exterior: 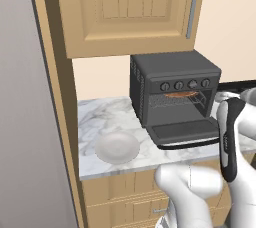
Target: Pull the toaster oven rack outwards. Pick up the baguette from the plate and place it on the toaster oven rack. Close the toaster oven door fully and set the temperature to the lowest setting.
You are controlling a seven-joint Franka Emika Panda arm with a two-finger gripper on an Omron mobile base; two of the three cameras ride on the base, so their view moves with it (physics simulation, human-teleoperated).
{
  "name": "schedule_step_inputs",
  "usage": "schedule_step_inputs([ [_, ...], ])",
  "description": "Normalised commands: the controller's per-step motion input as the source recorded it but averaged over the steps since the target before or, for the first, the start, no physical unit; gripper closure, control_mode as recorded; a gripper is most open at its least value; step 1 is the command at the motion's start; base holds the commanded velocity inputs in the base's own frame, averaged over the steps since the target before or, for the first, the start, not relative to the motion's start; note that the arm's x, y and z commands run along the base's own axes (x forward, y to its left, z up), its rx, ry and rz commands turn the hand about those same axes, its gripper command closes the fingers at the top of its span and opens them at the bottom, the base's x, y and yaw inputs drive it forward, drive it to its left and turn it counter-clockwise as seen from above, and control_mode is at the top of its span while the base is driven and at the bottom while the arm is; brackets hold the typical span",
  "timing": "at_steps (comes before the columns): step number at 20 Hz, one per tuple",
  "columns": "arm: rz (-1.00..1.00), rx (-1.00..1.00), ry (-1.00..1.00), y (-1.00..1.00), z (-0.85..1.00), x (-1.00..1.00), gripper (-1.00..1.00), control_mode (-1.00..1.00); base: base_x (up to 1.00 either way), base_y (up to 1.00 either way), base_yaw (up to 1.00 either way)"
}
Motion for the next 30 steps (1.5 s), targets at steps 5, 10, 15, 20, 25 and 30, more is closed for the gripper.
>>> schedule_step_inputs([
  [5, 0.0, 0.16, 0.03, -0.26, 0.1, -0.25, -1.0, -1.0, 0.0, 0.0, 0.0],
  [10, -0.02, 0.17, 0.07, -0.39, 0.17, -0.2, -1.0, -1.0, 0.0, 0.0, 0.0],
  [15, -0.08, 0.11, 0.01, -0.45, 0.06, 0.0, -1.0, -1.0, 0.0, 0.0, 0.0],
  [20, -0.13, 0.13, 0.04, -0.29, -0.02, 0.0, -1.0, -1.0, 0.0, 0.0, 0.0],
  [25, -0.21, 0.15, 0.14, 0.0, -0.01, 0.0, -1.0, -1.0, 0.0, 0.0, 0.0],
  [30, -0.25, 0.12, 0.21, 0.0, 0.0, -0.06, -1.0, -1.0, 0.0, 0.0, 0.0],
])
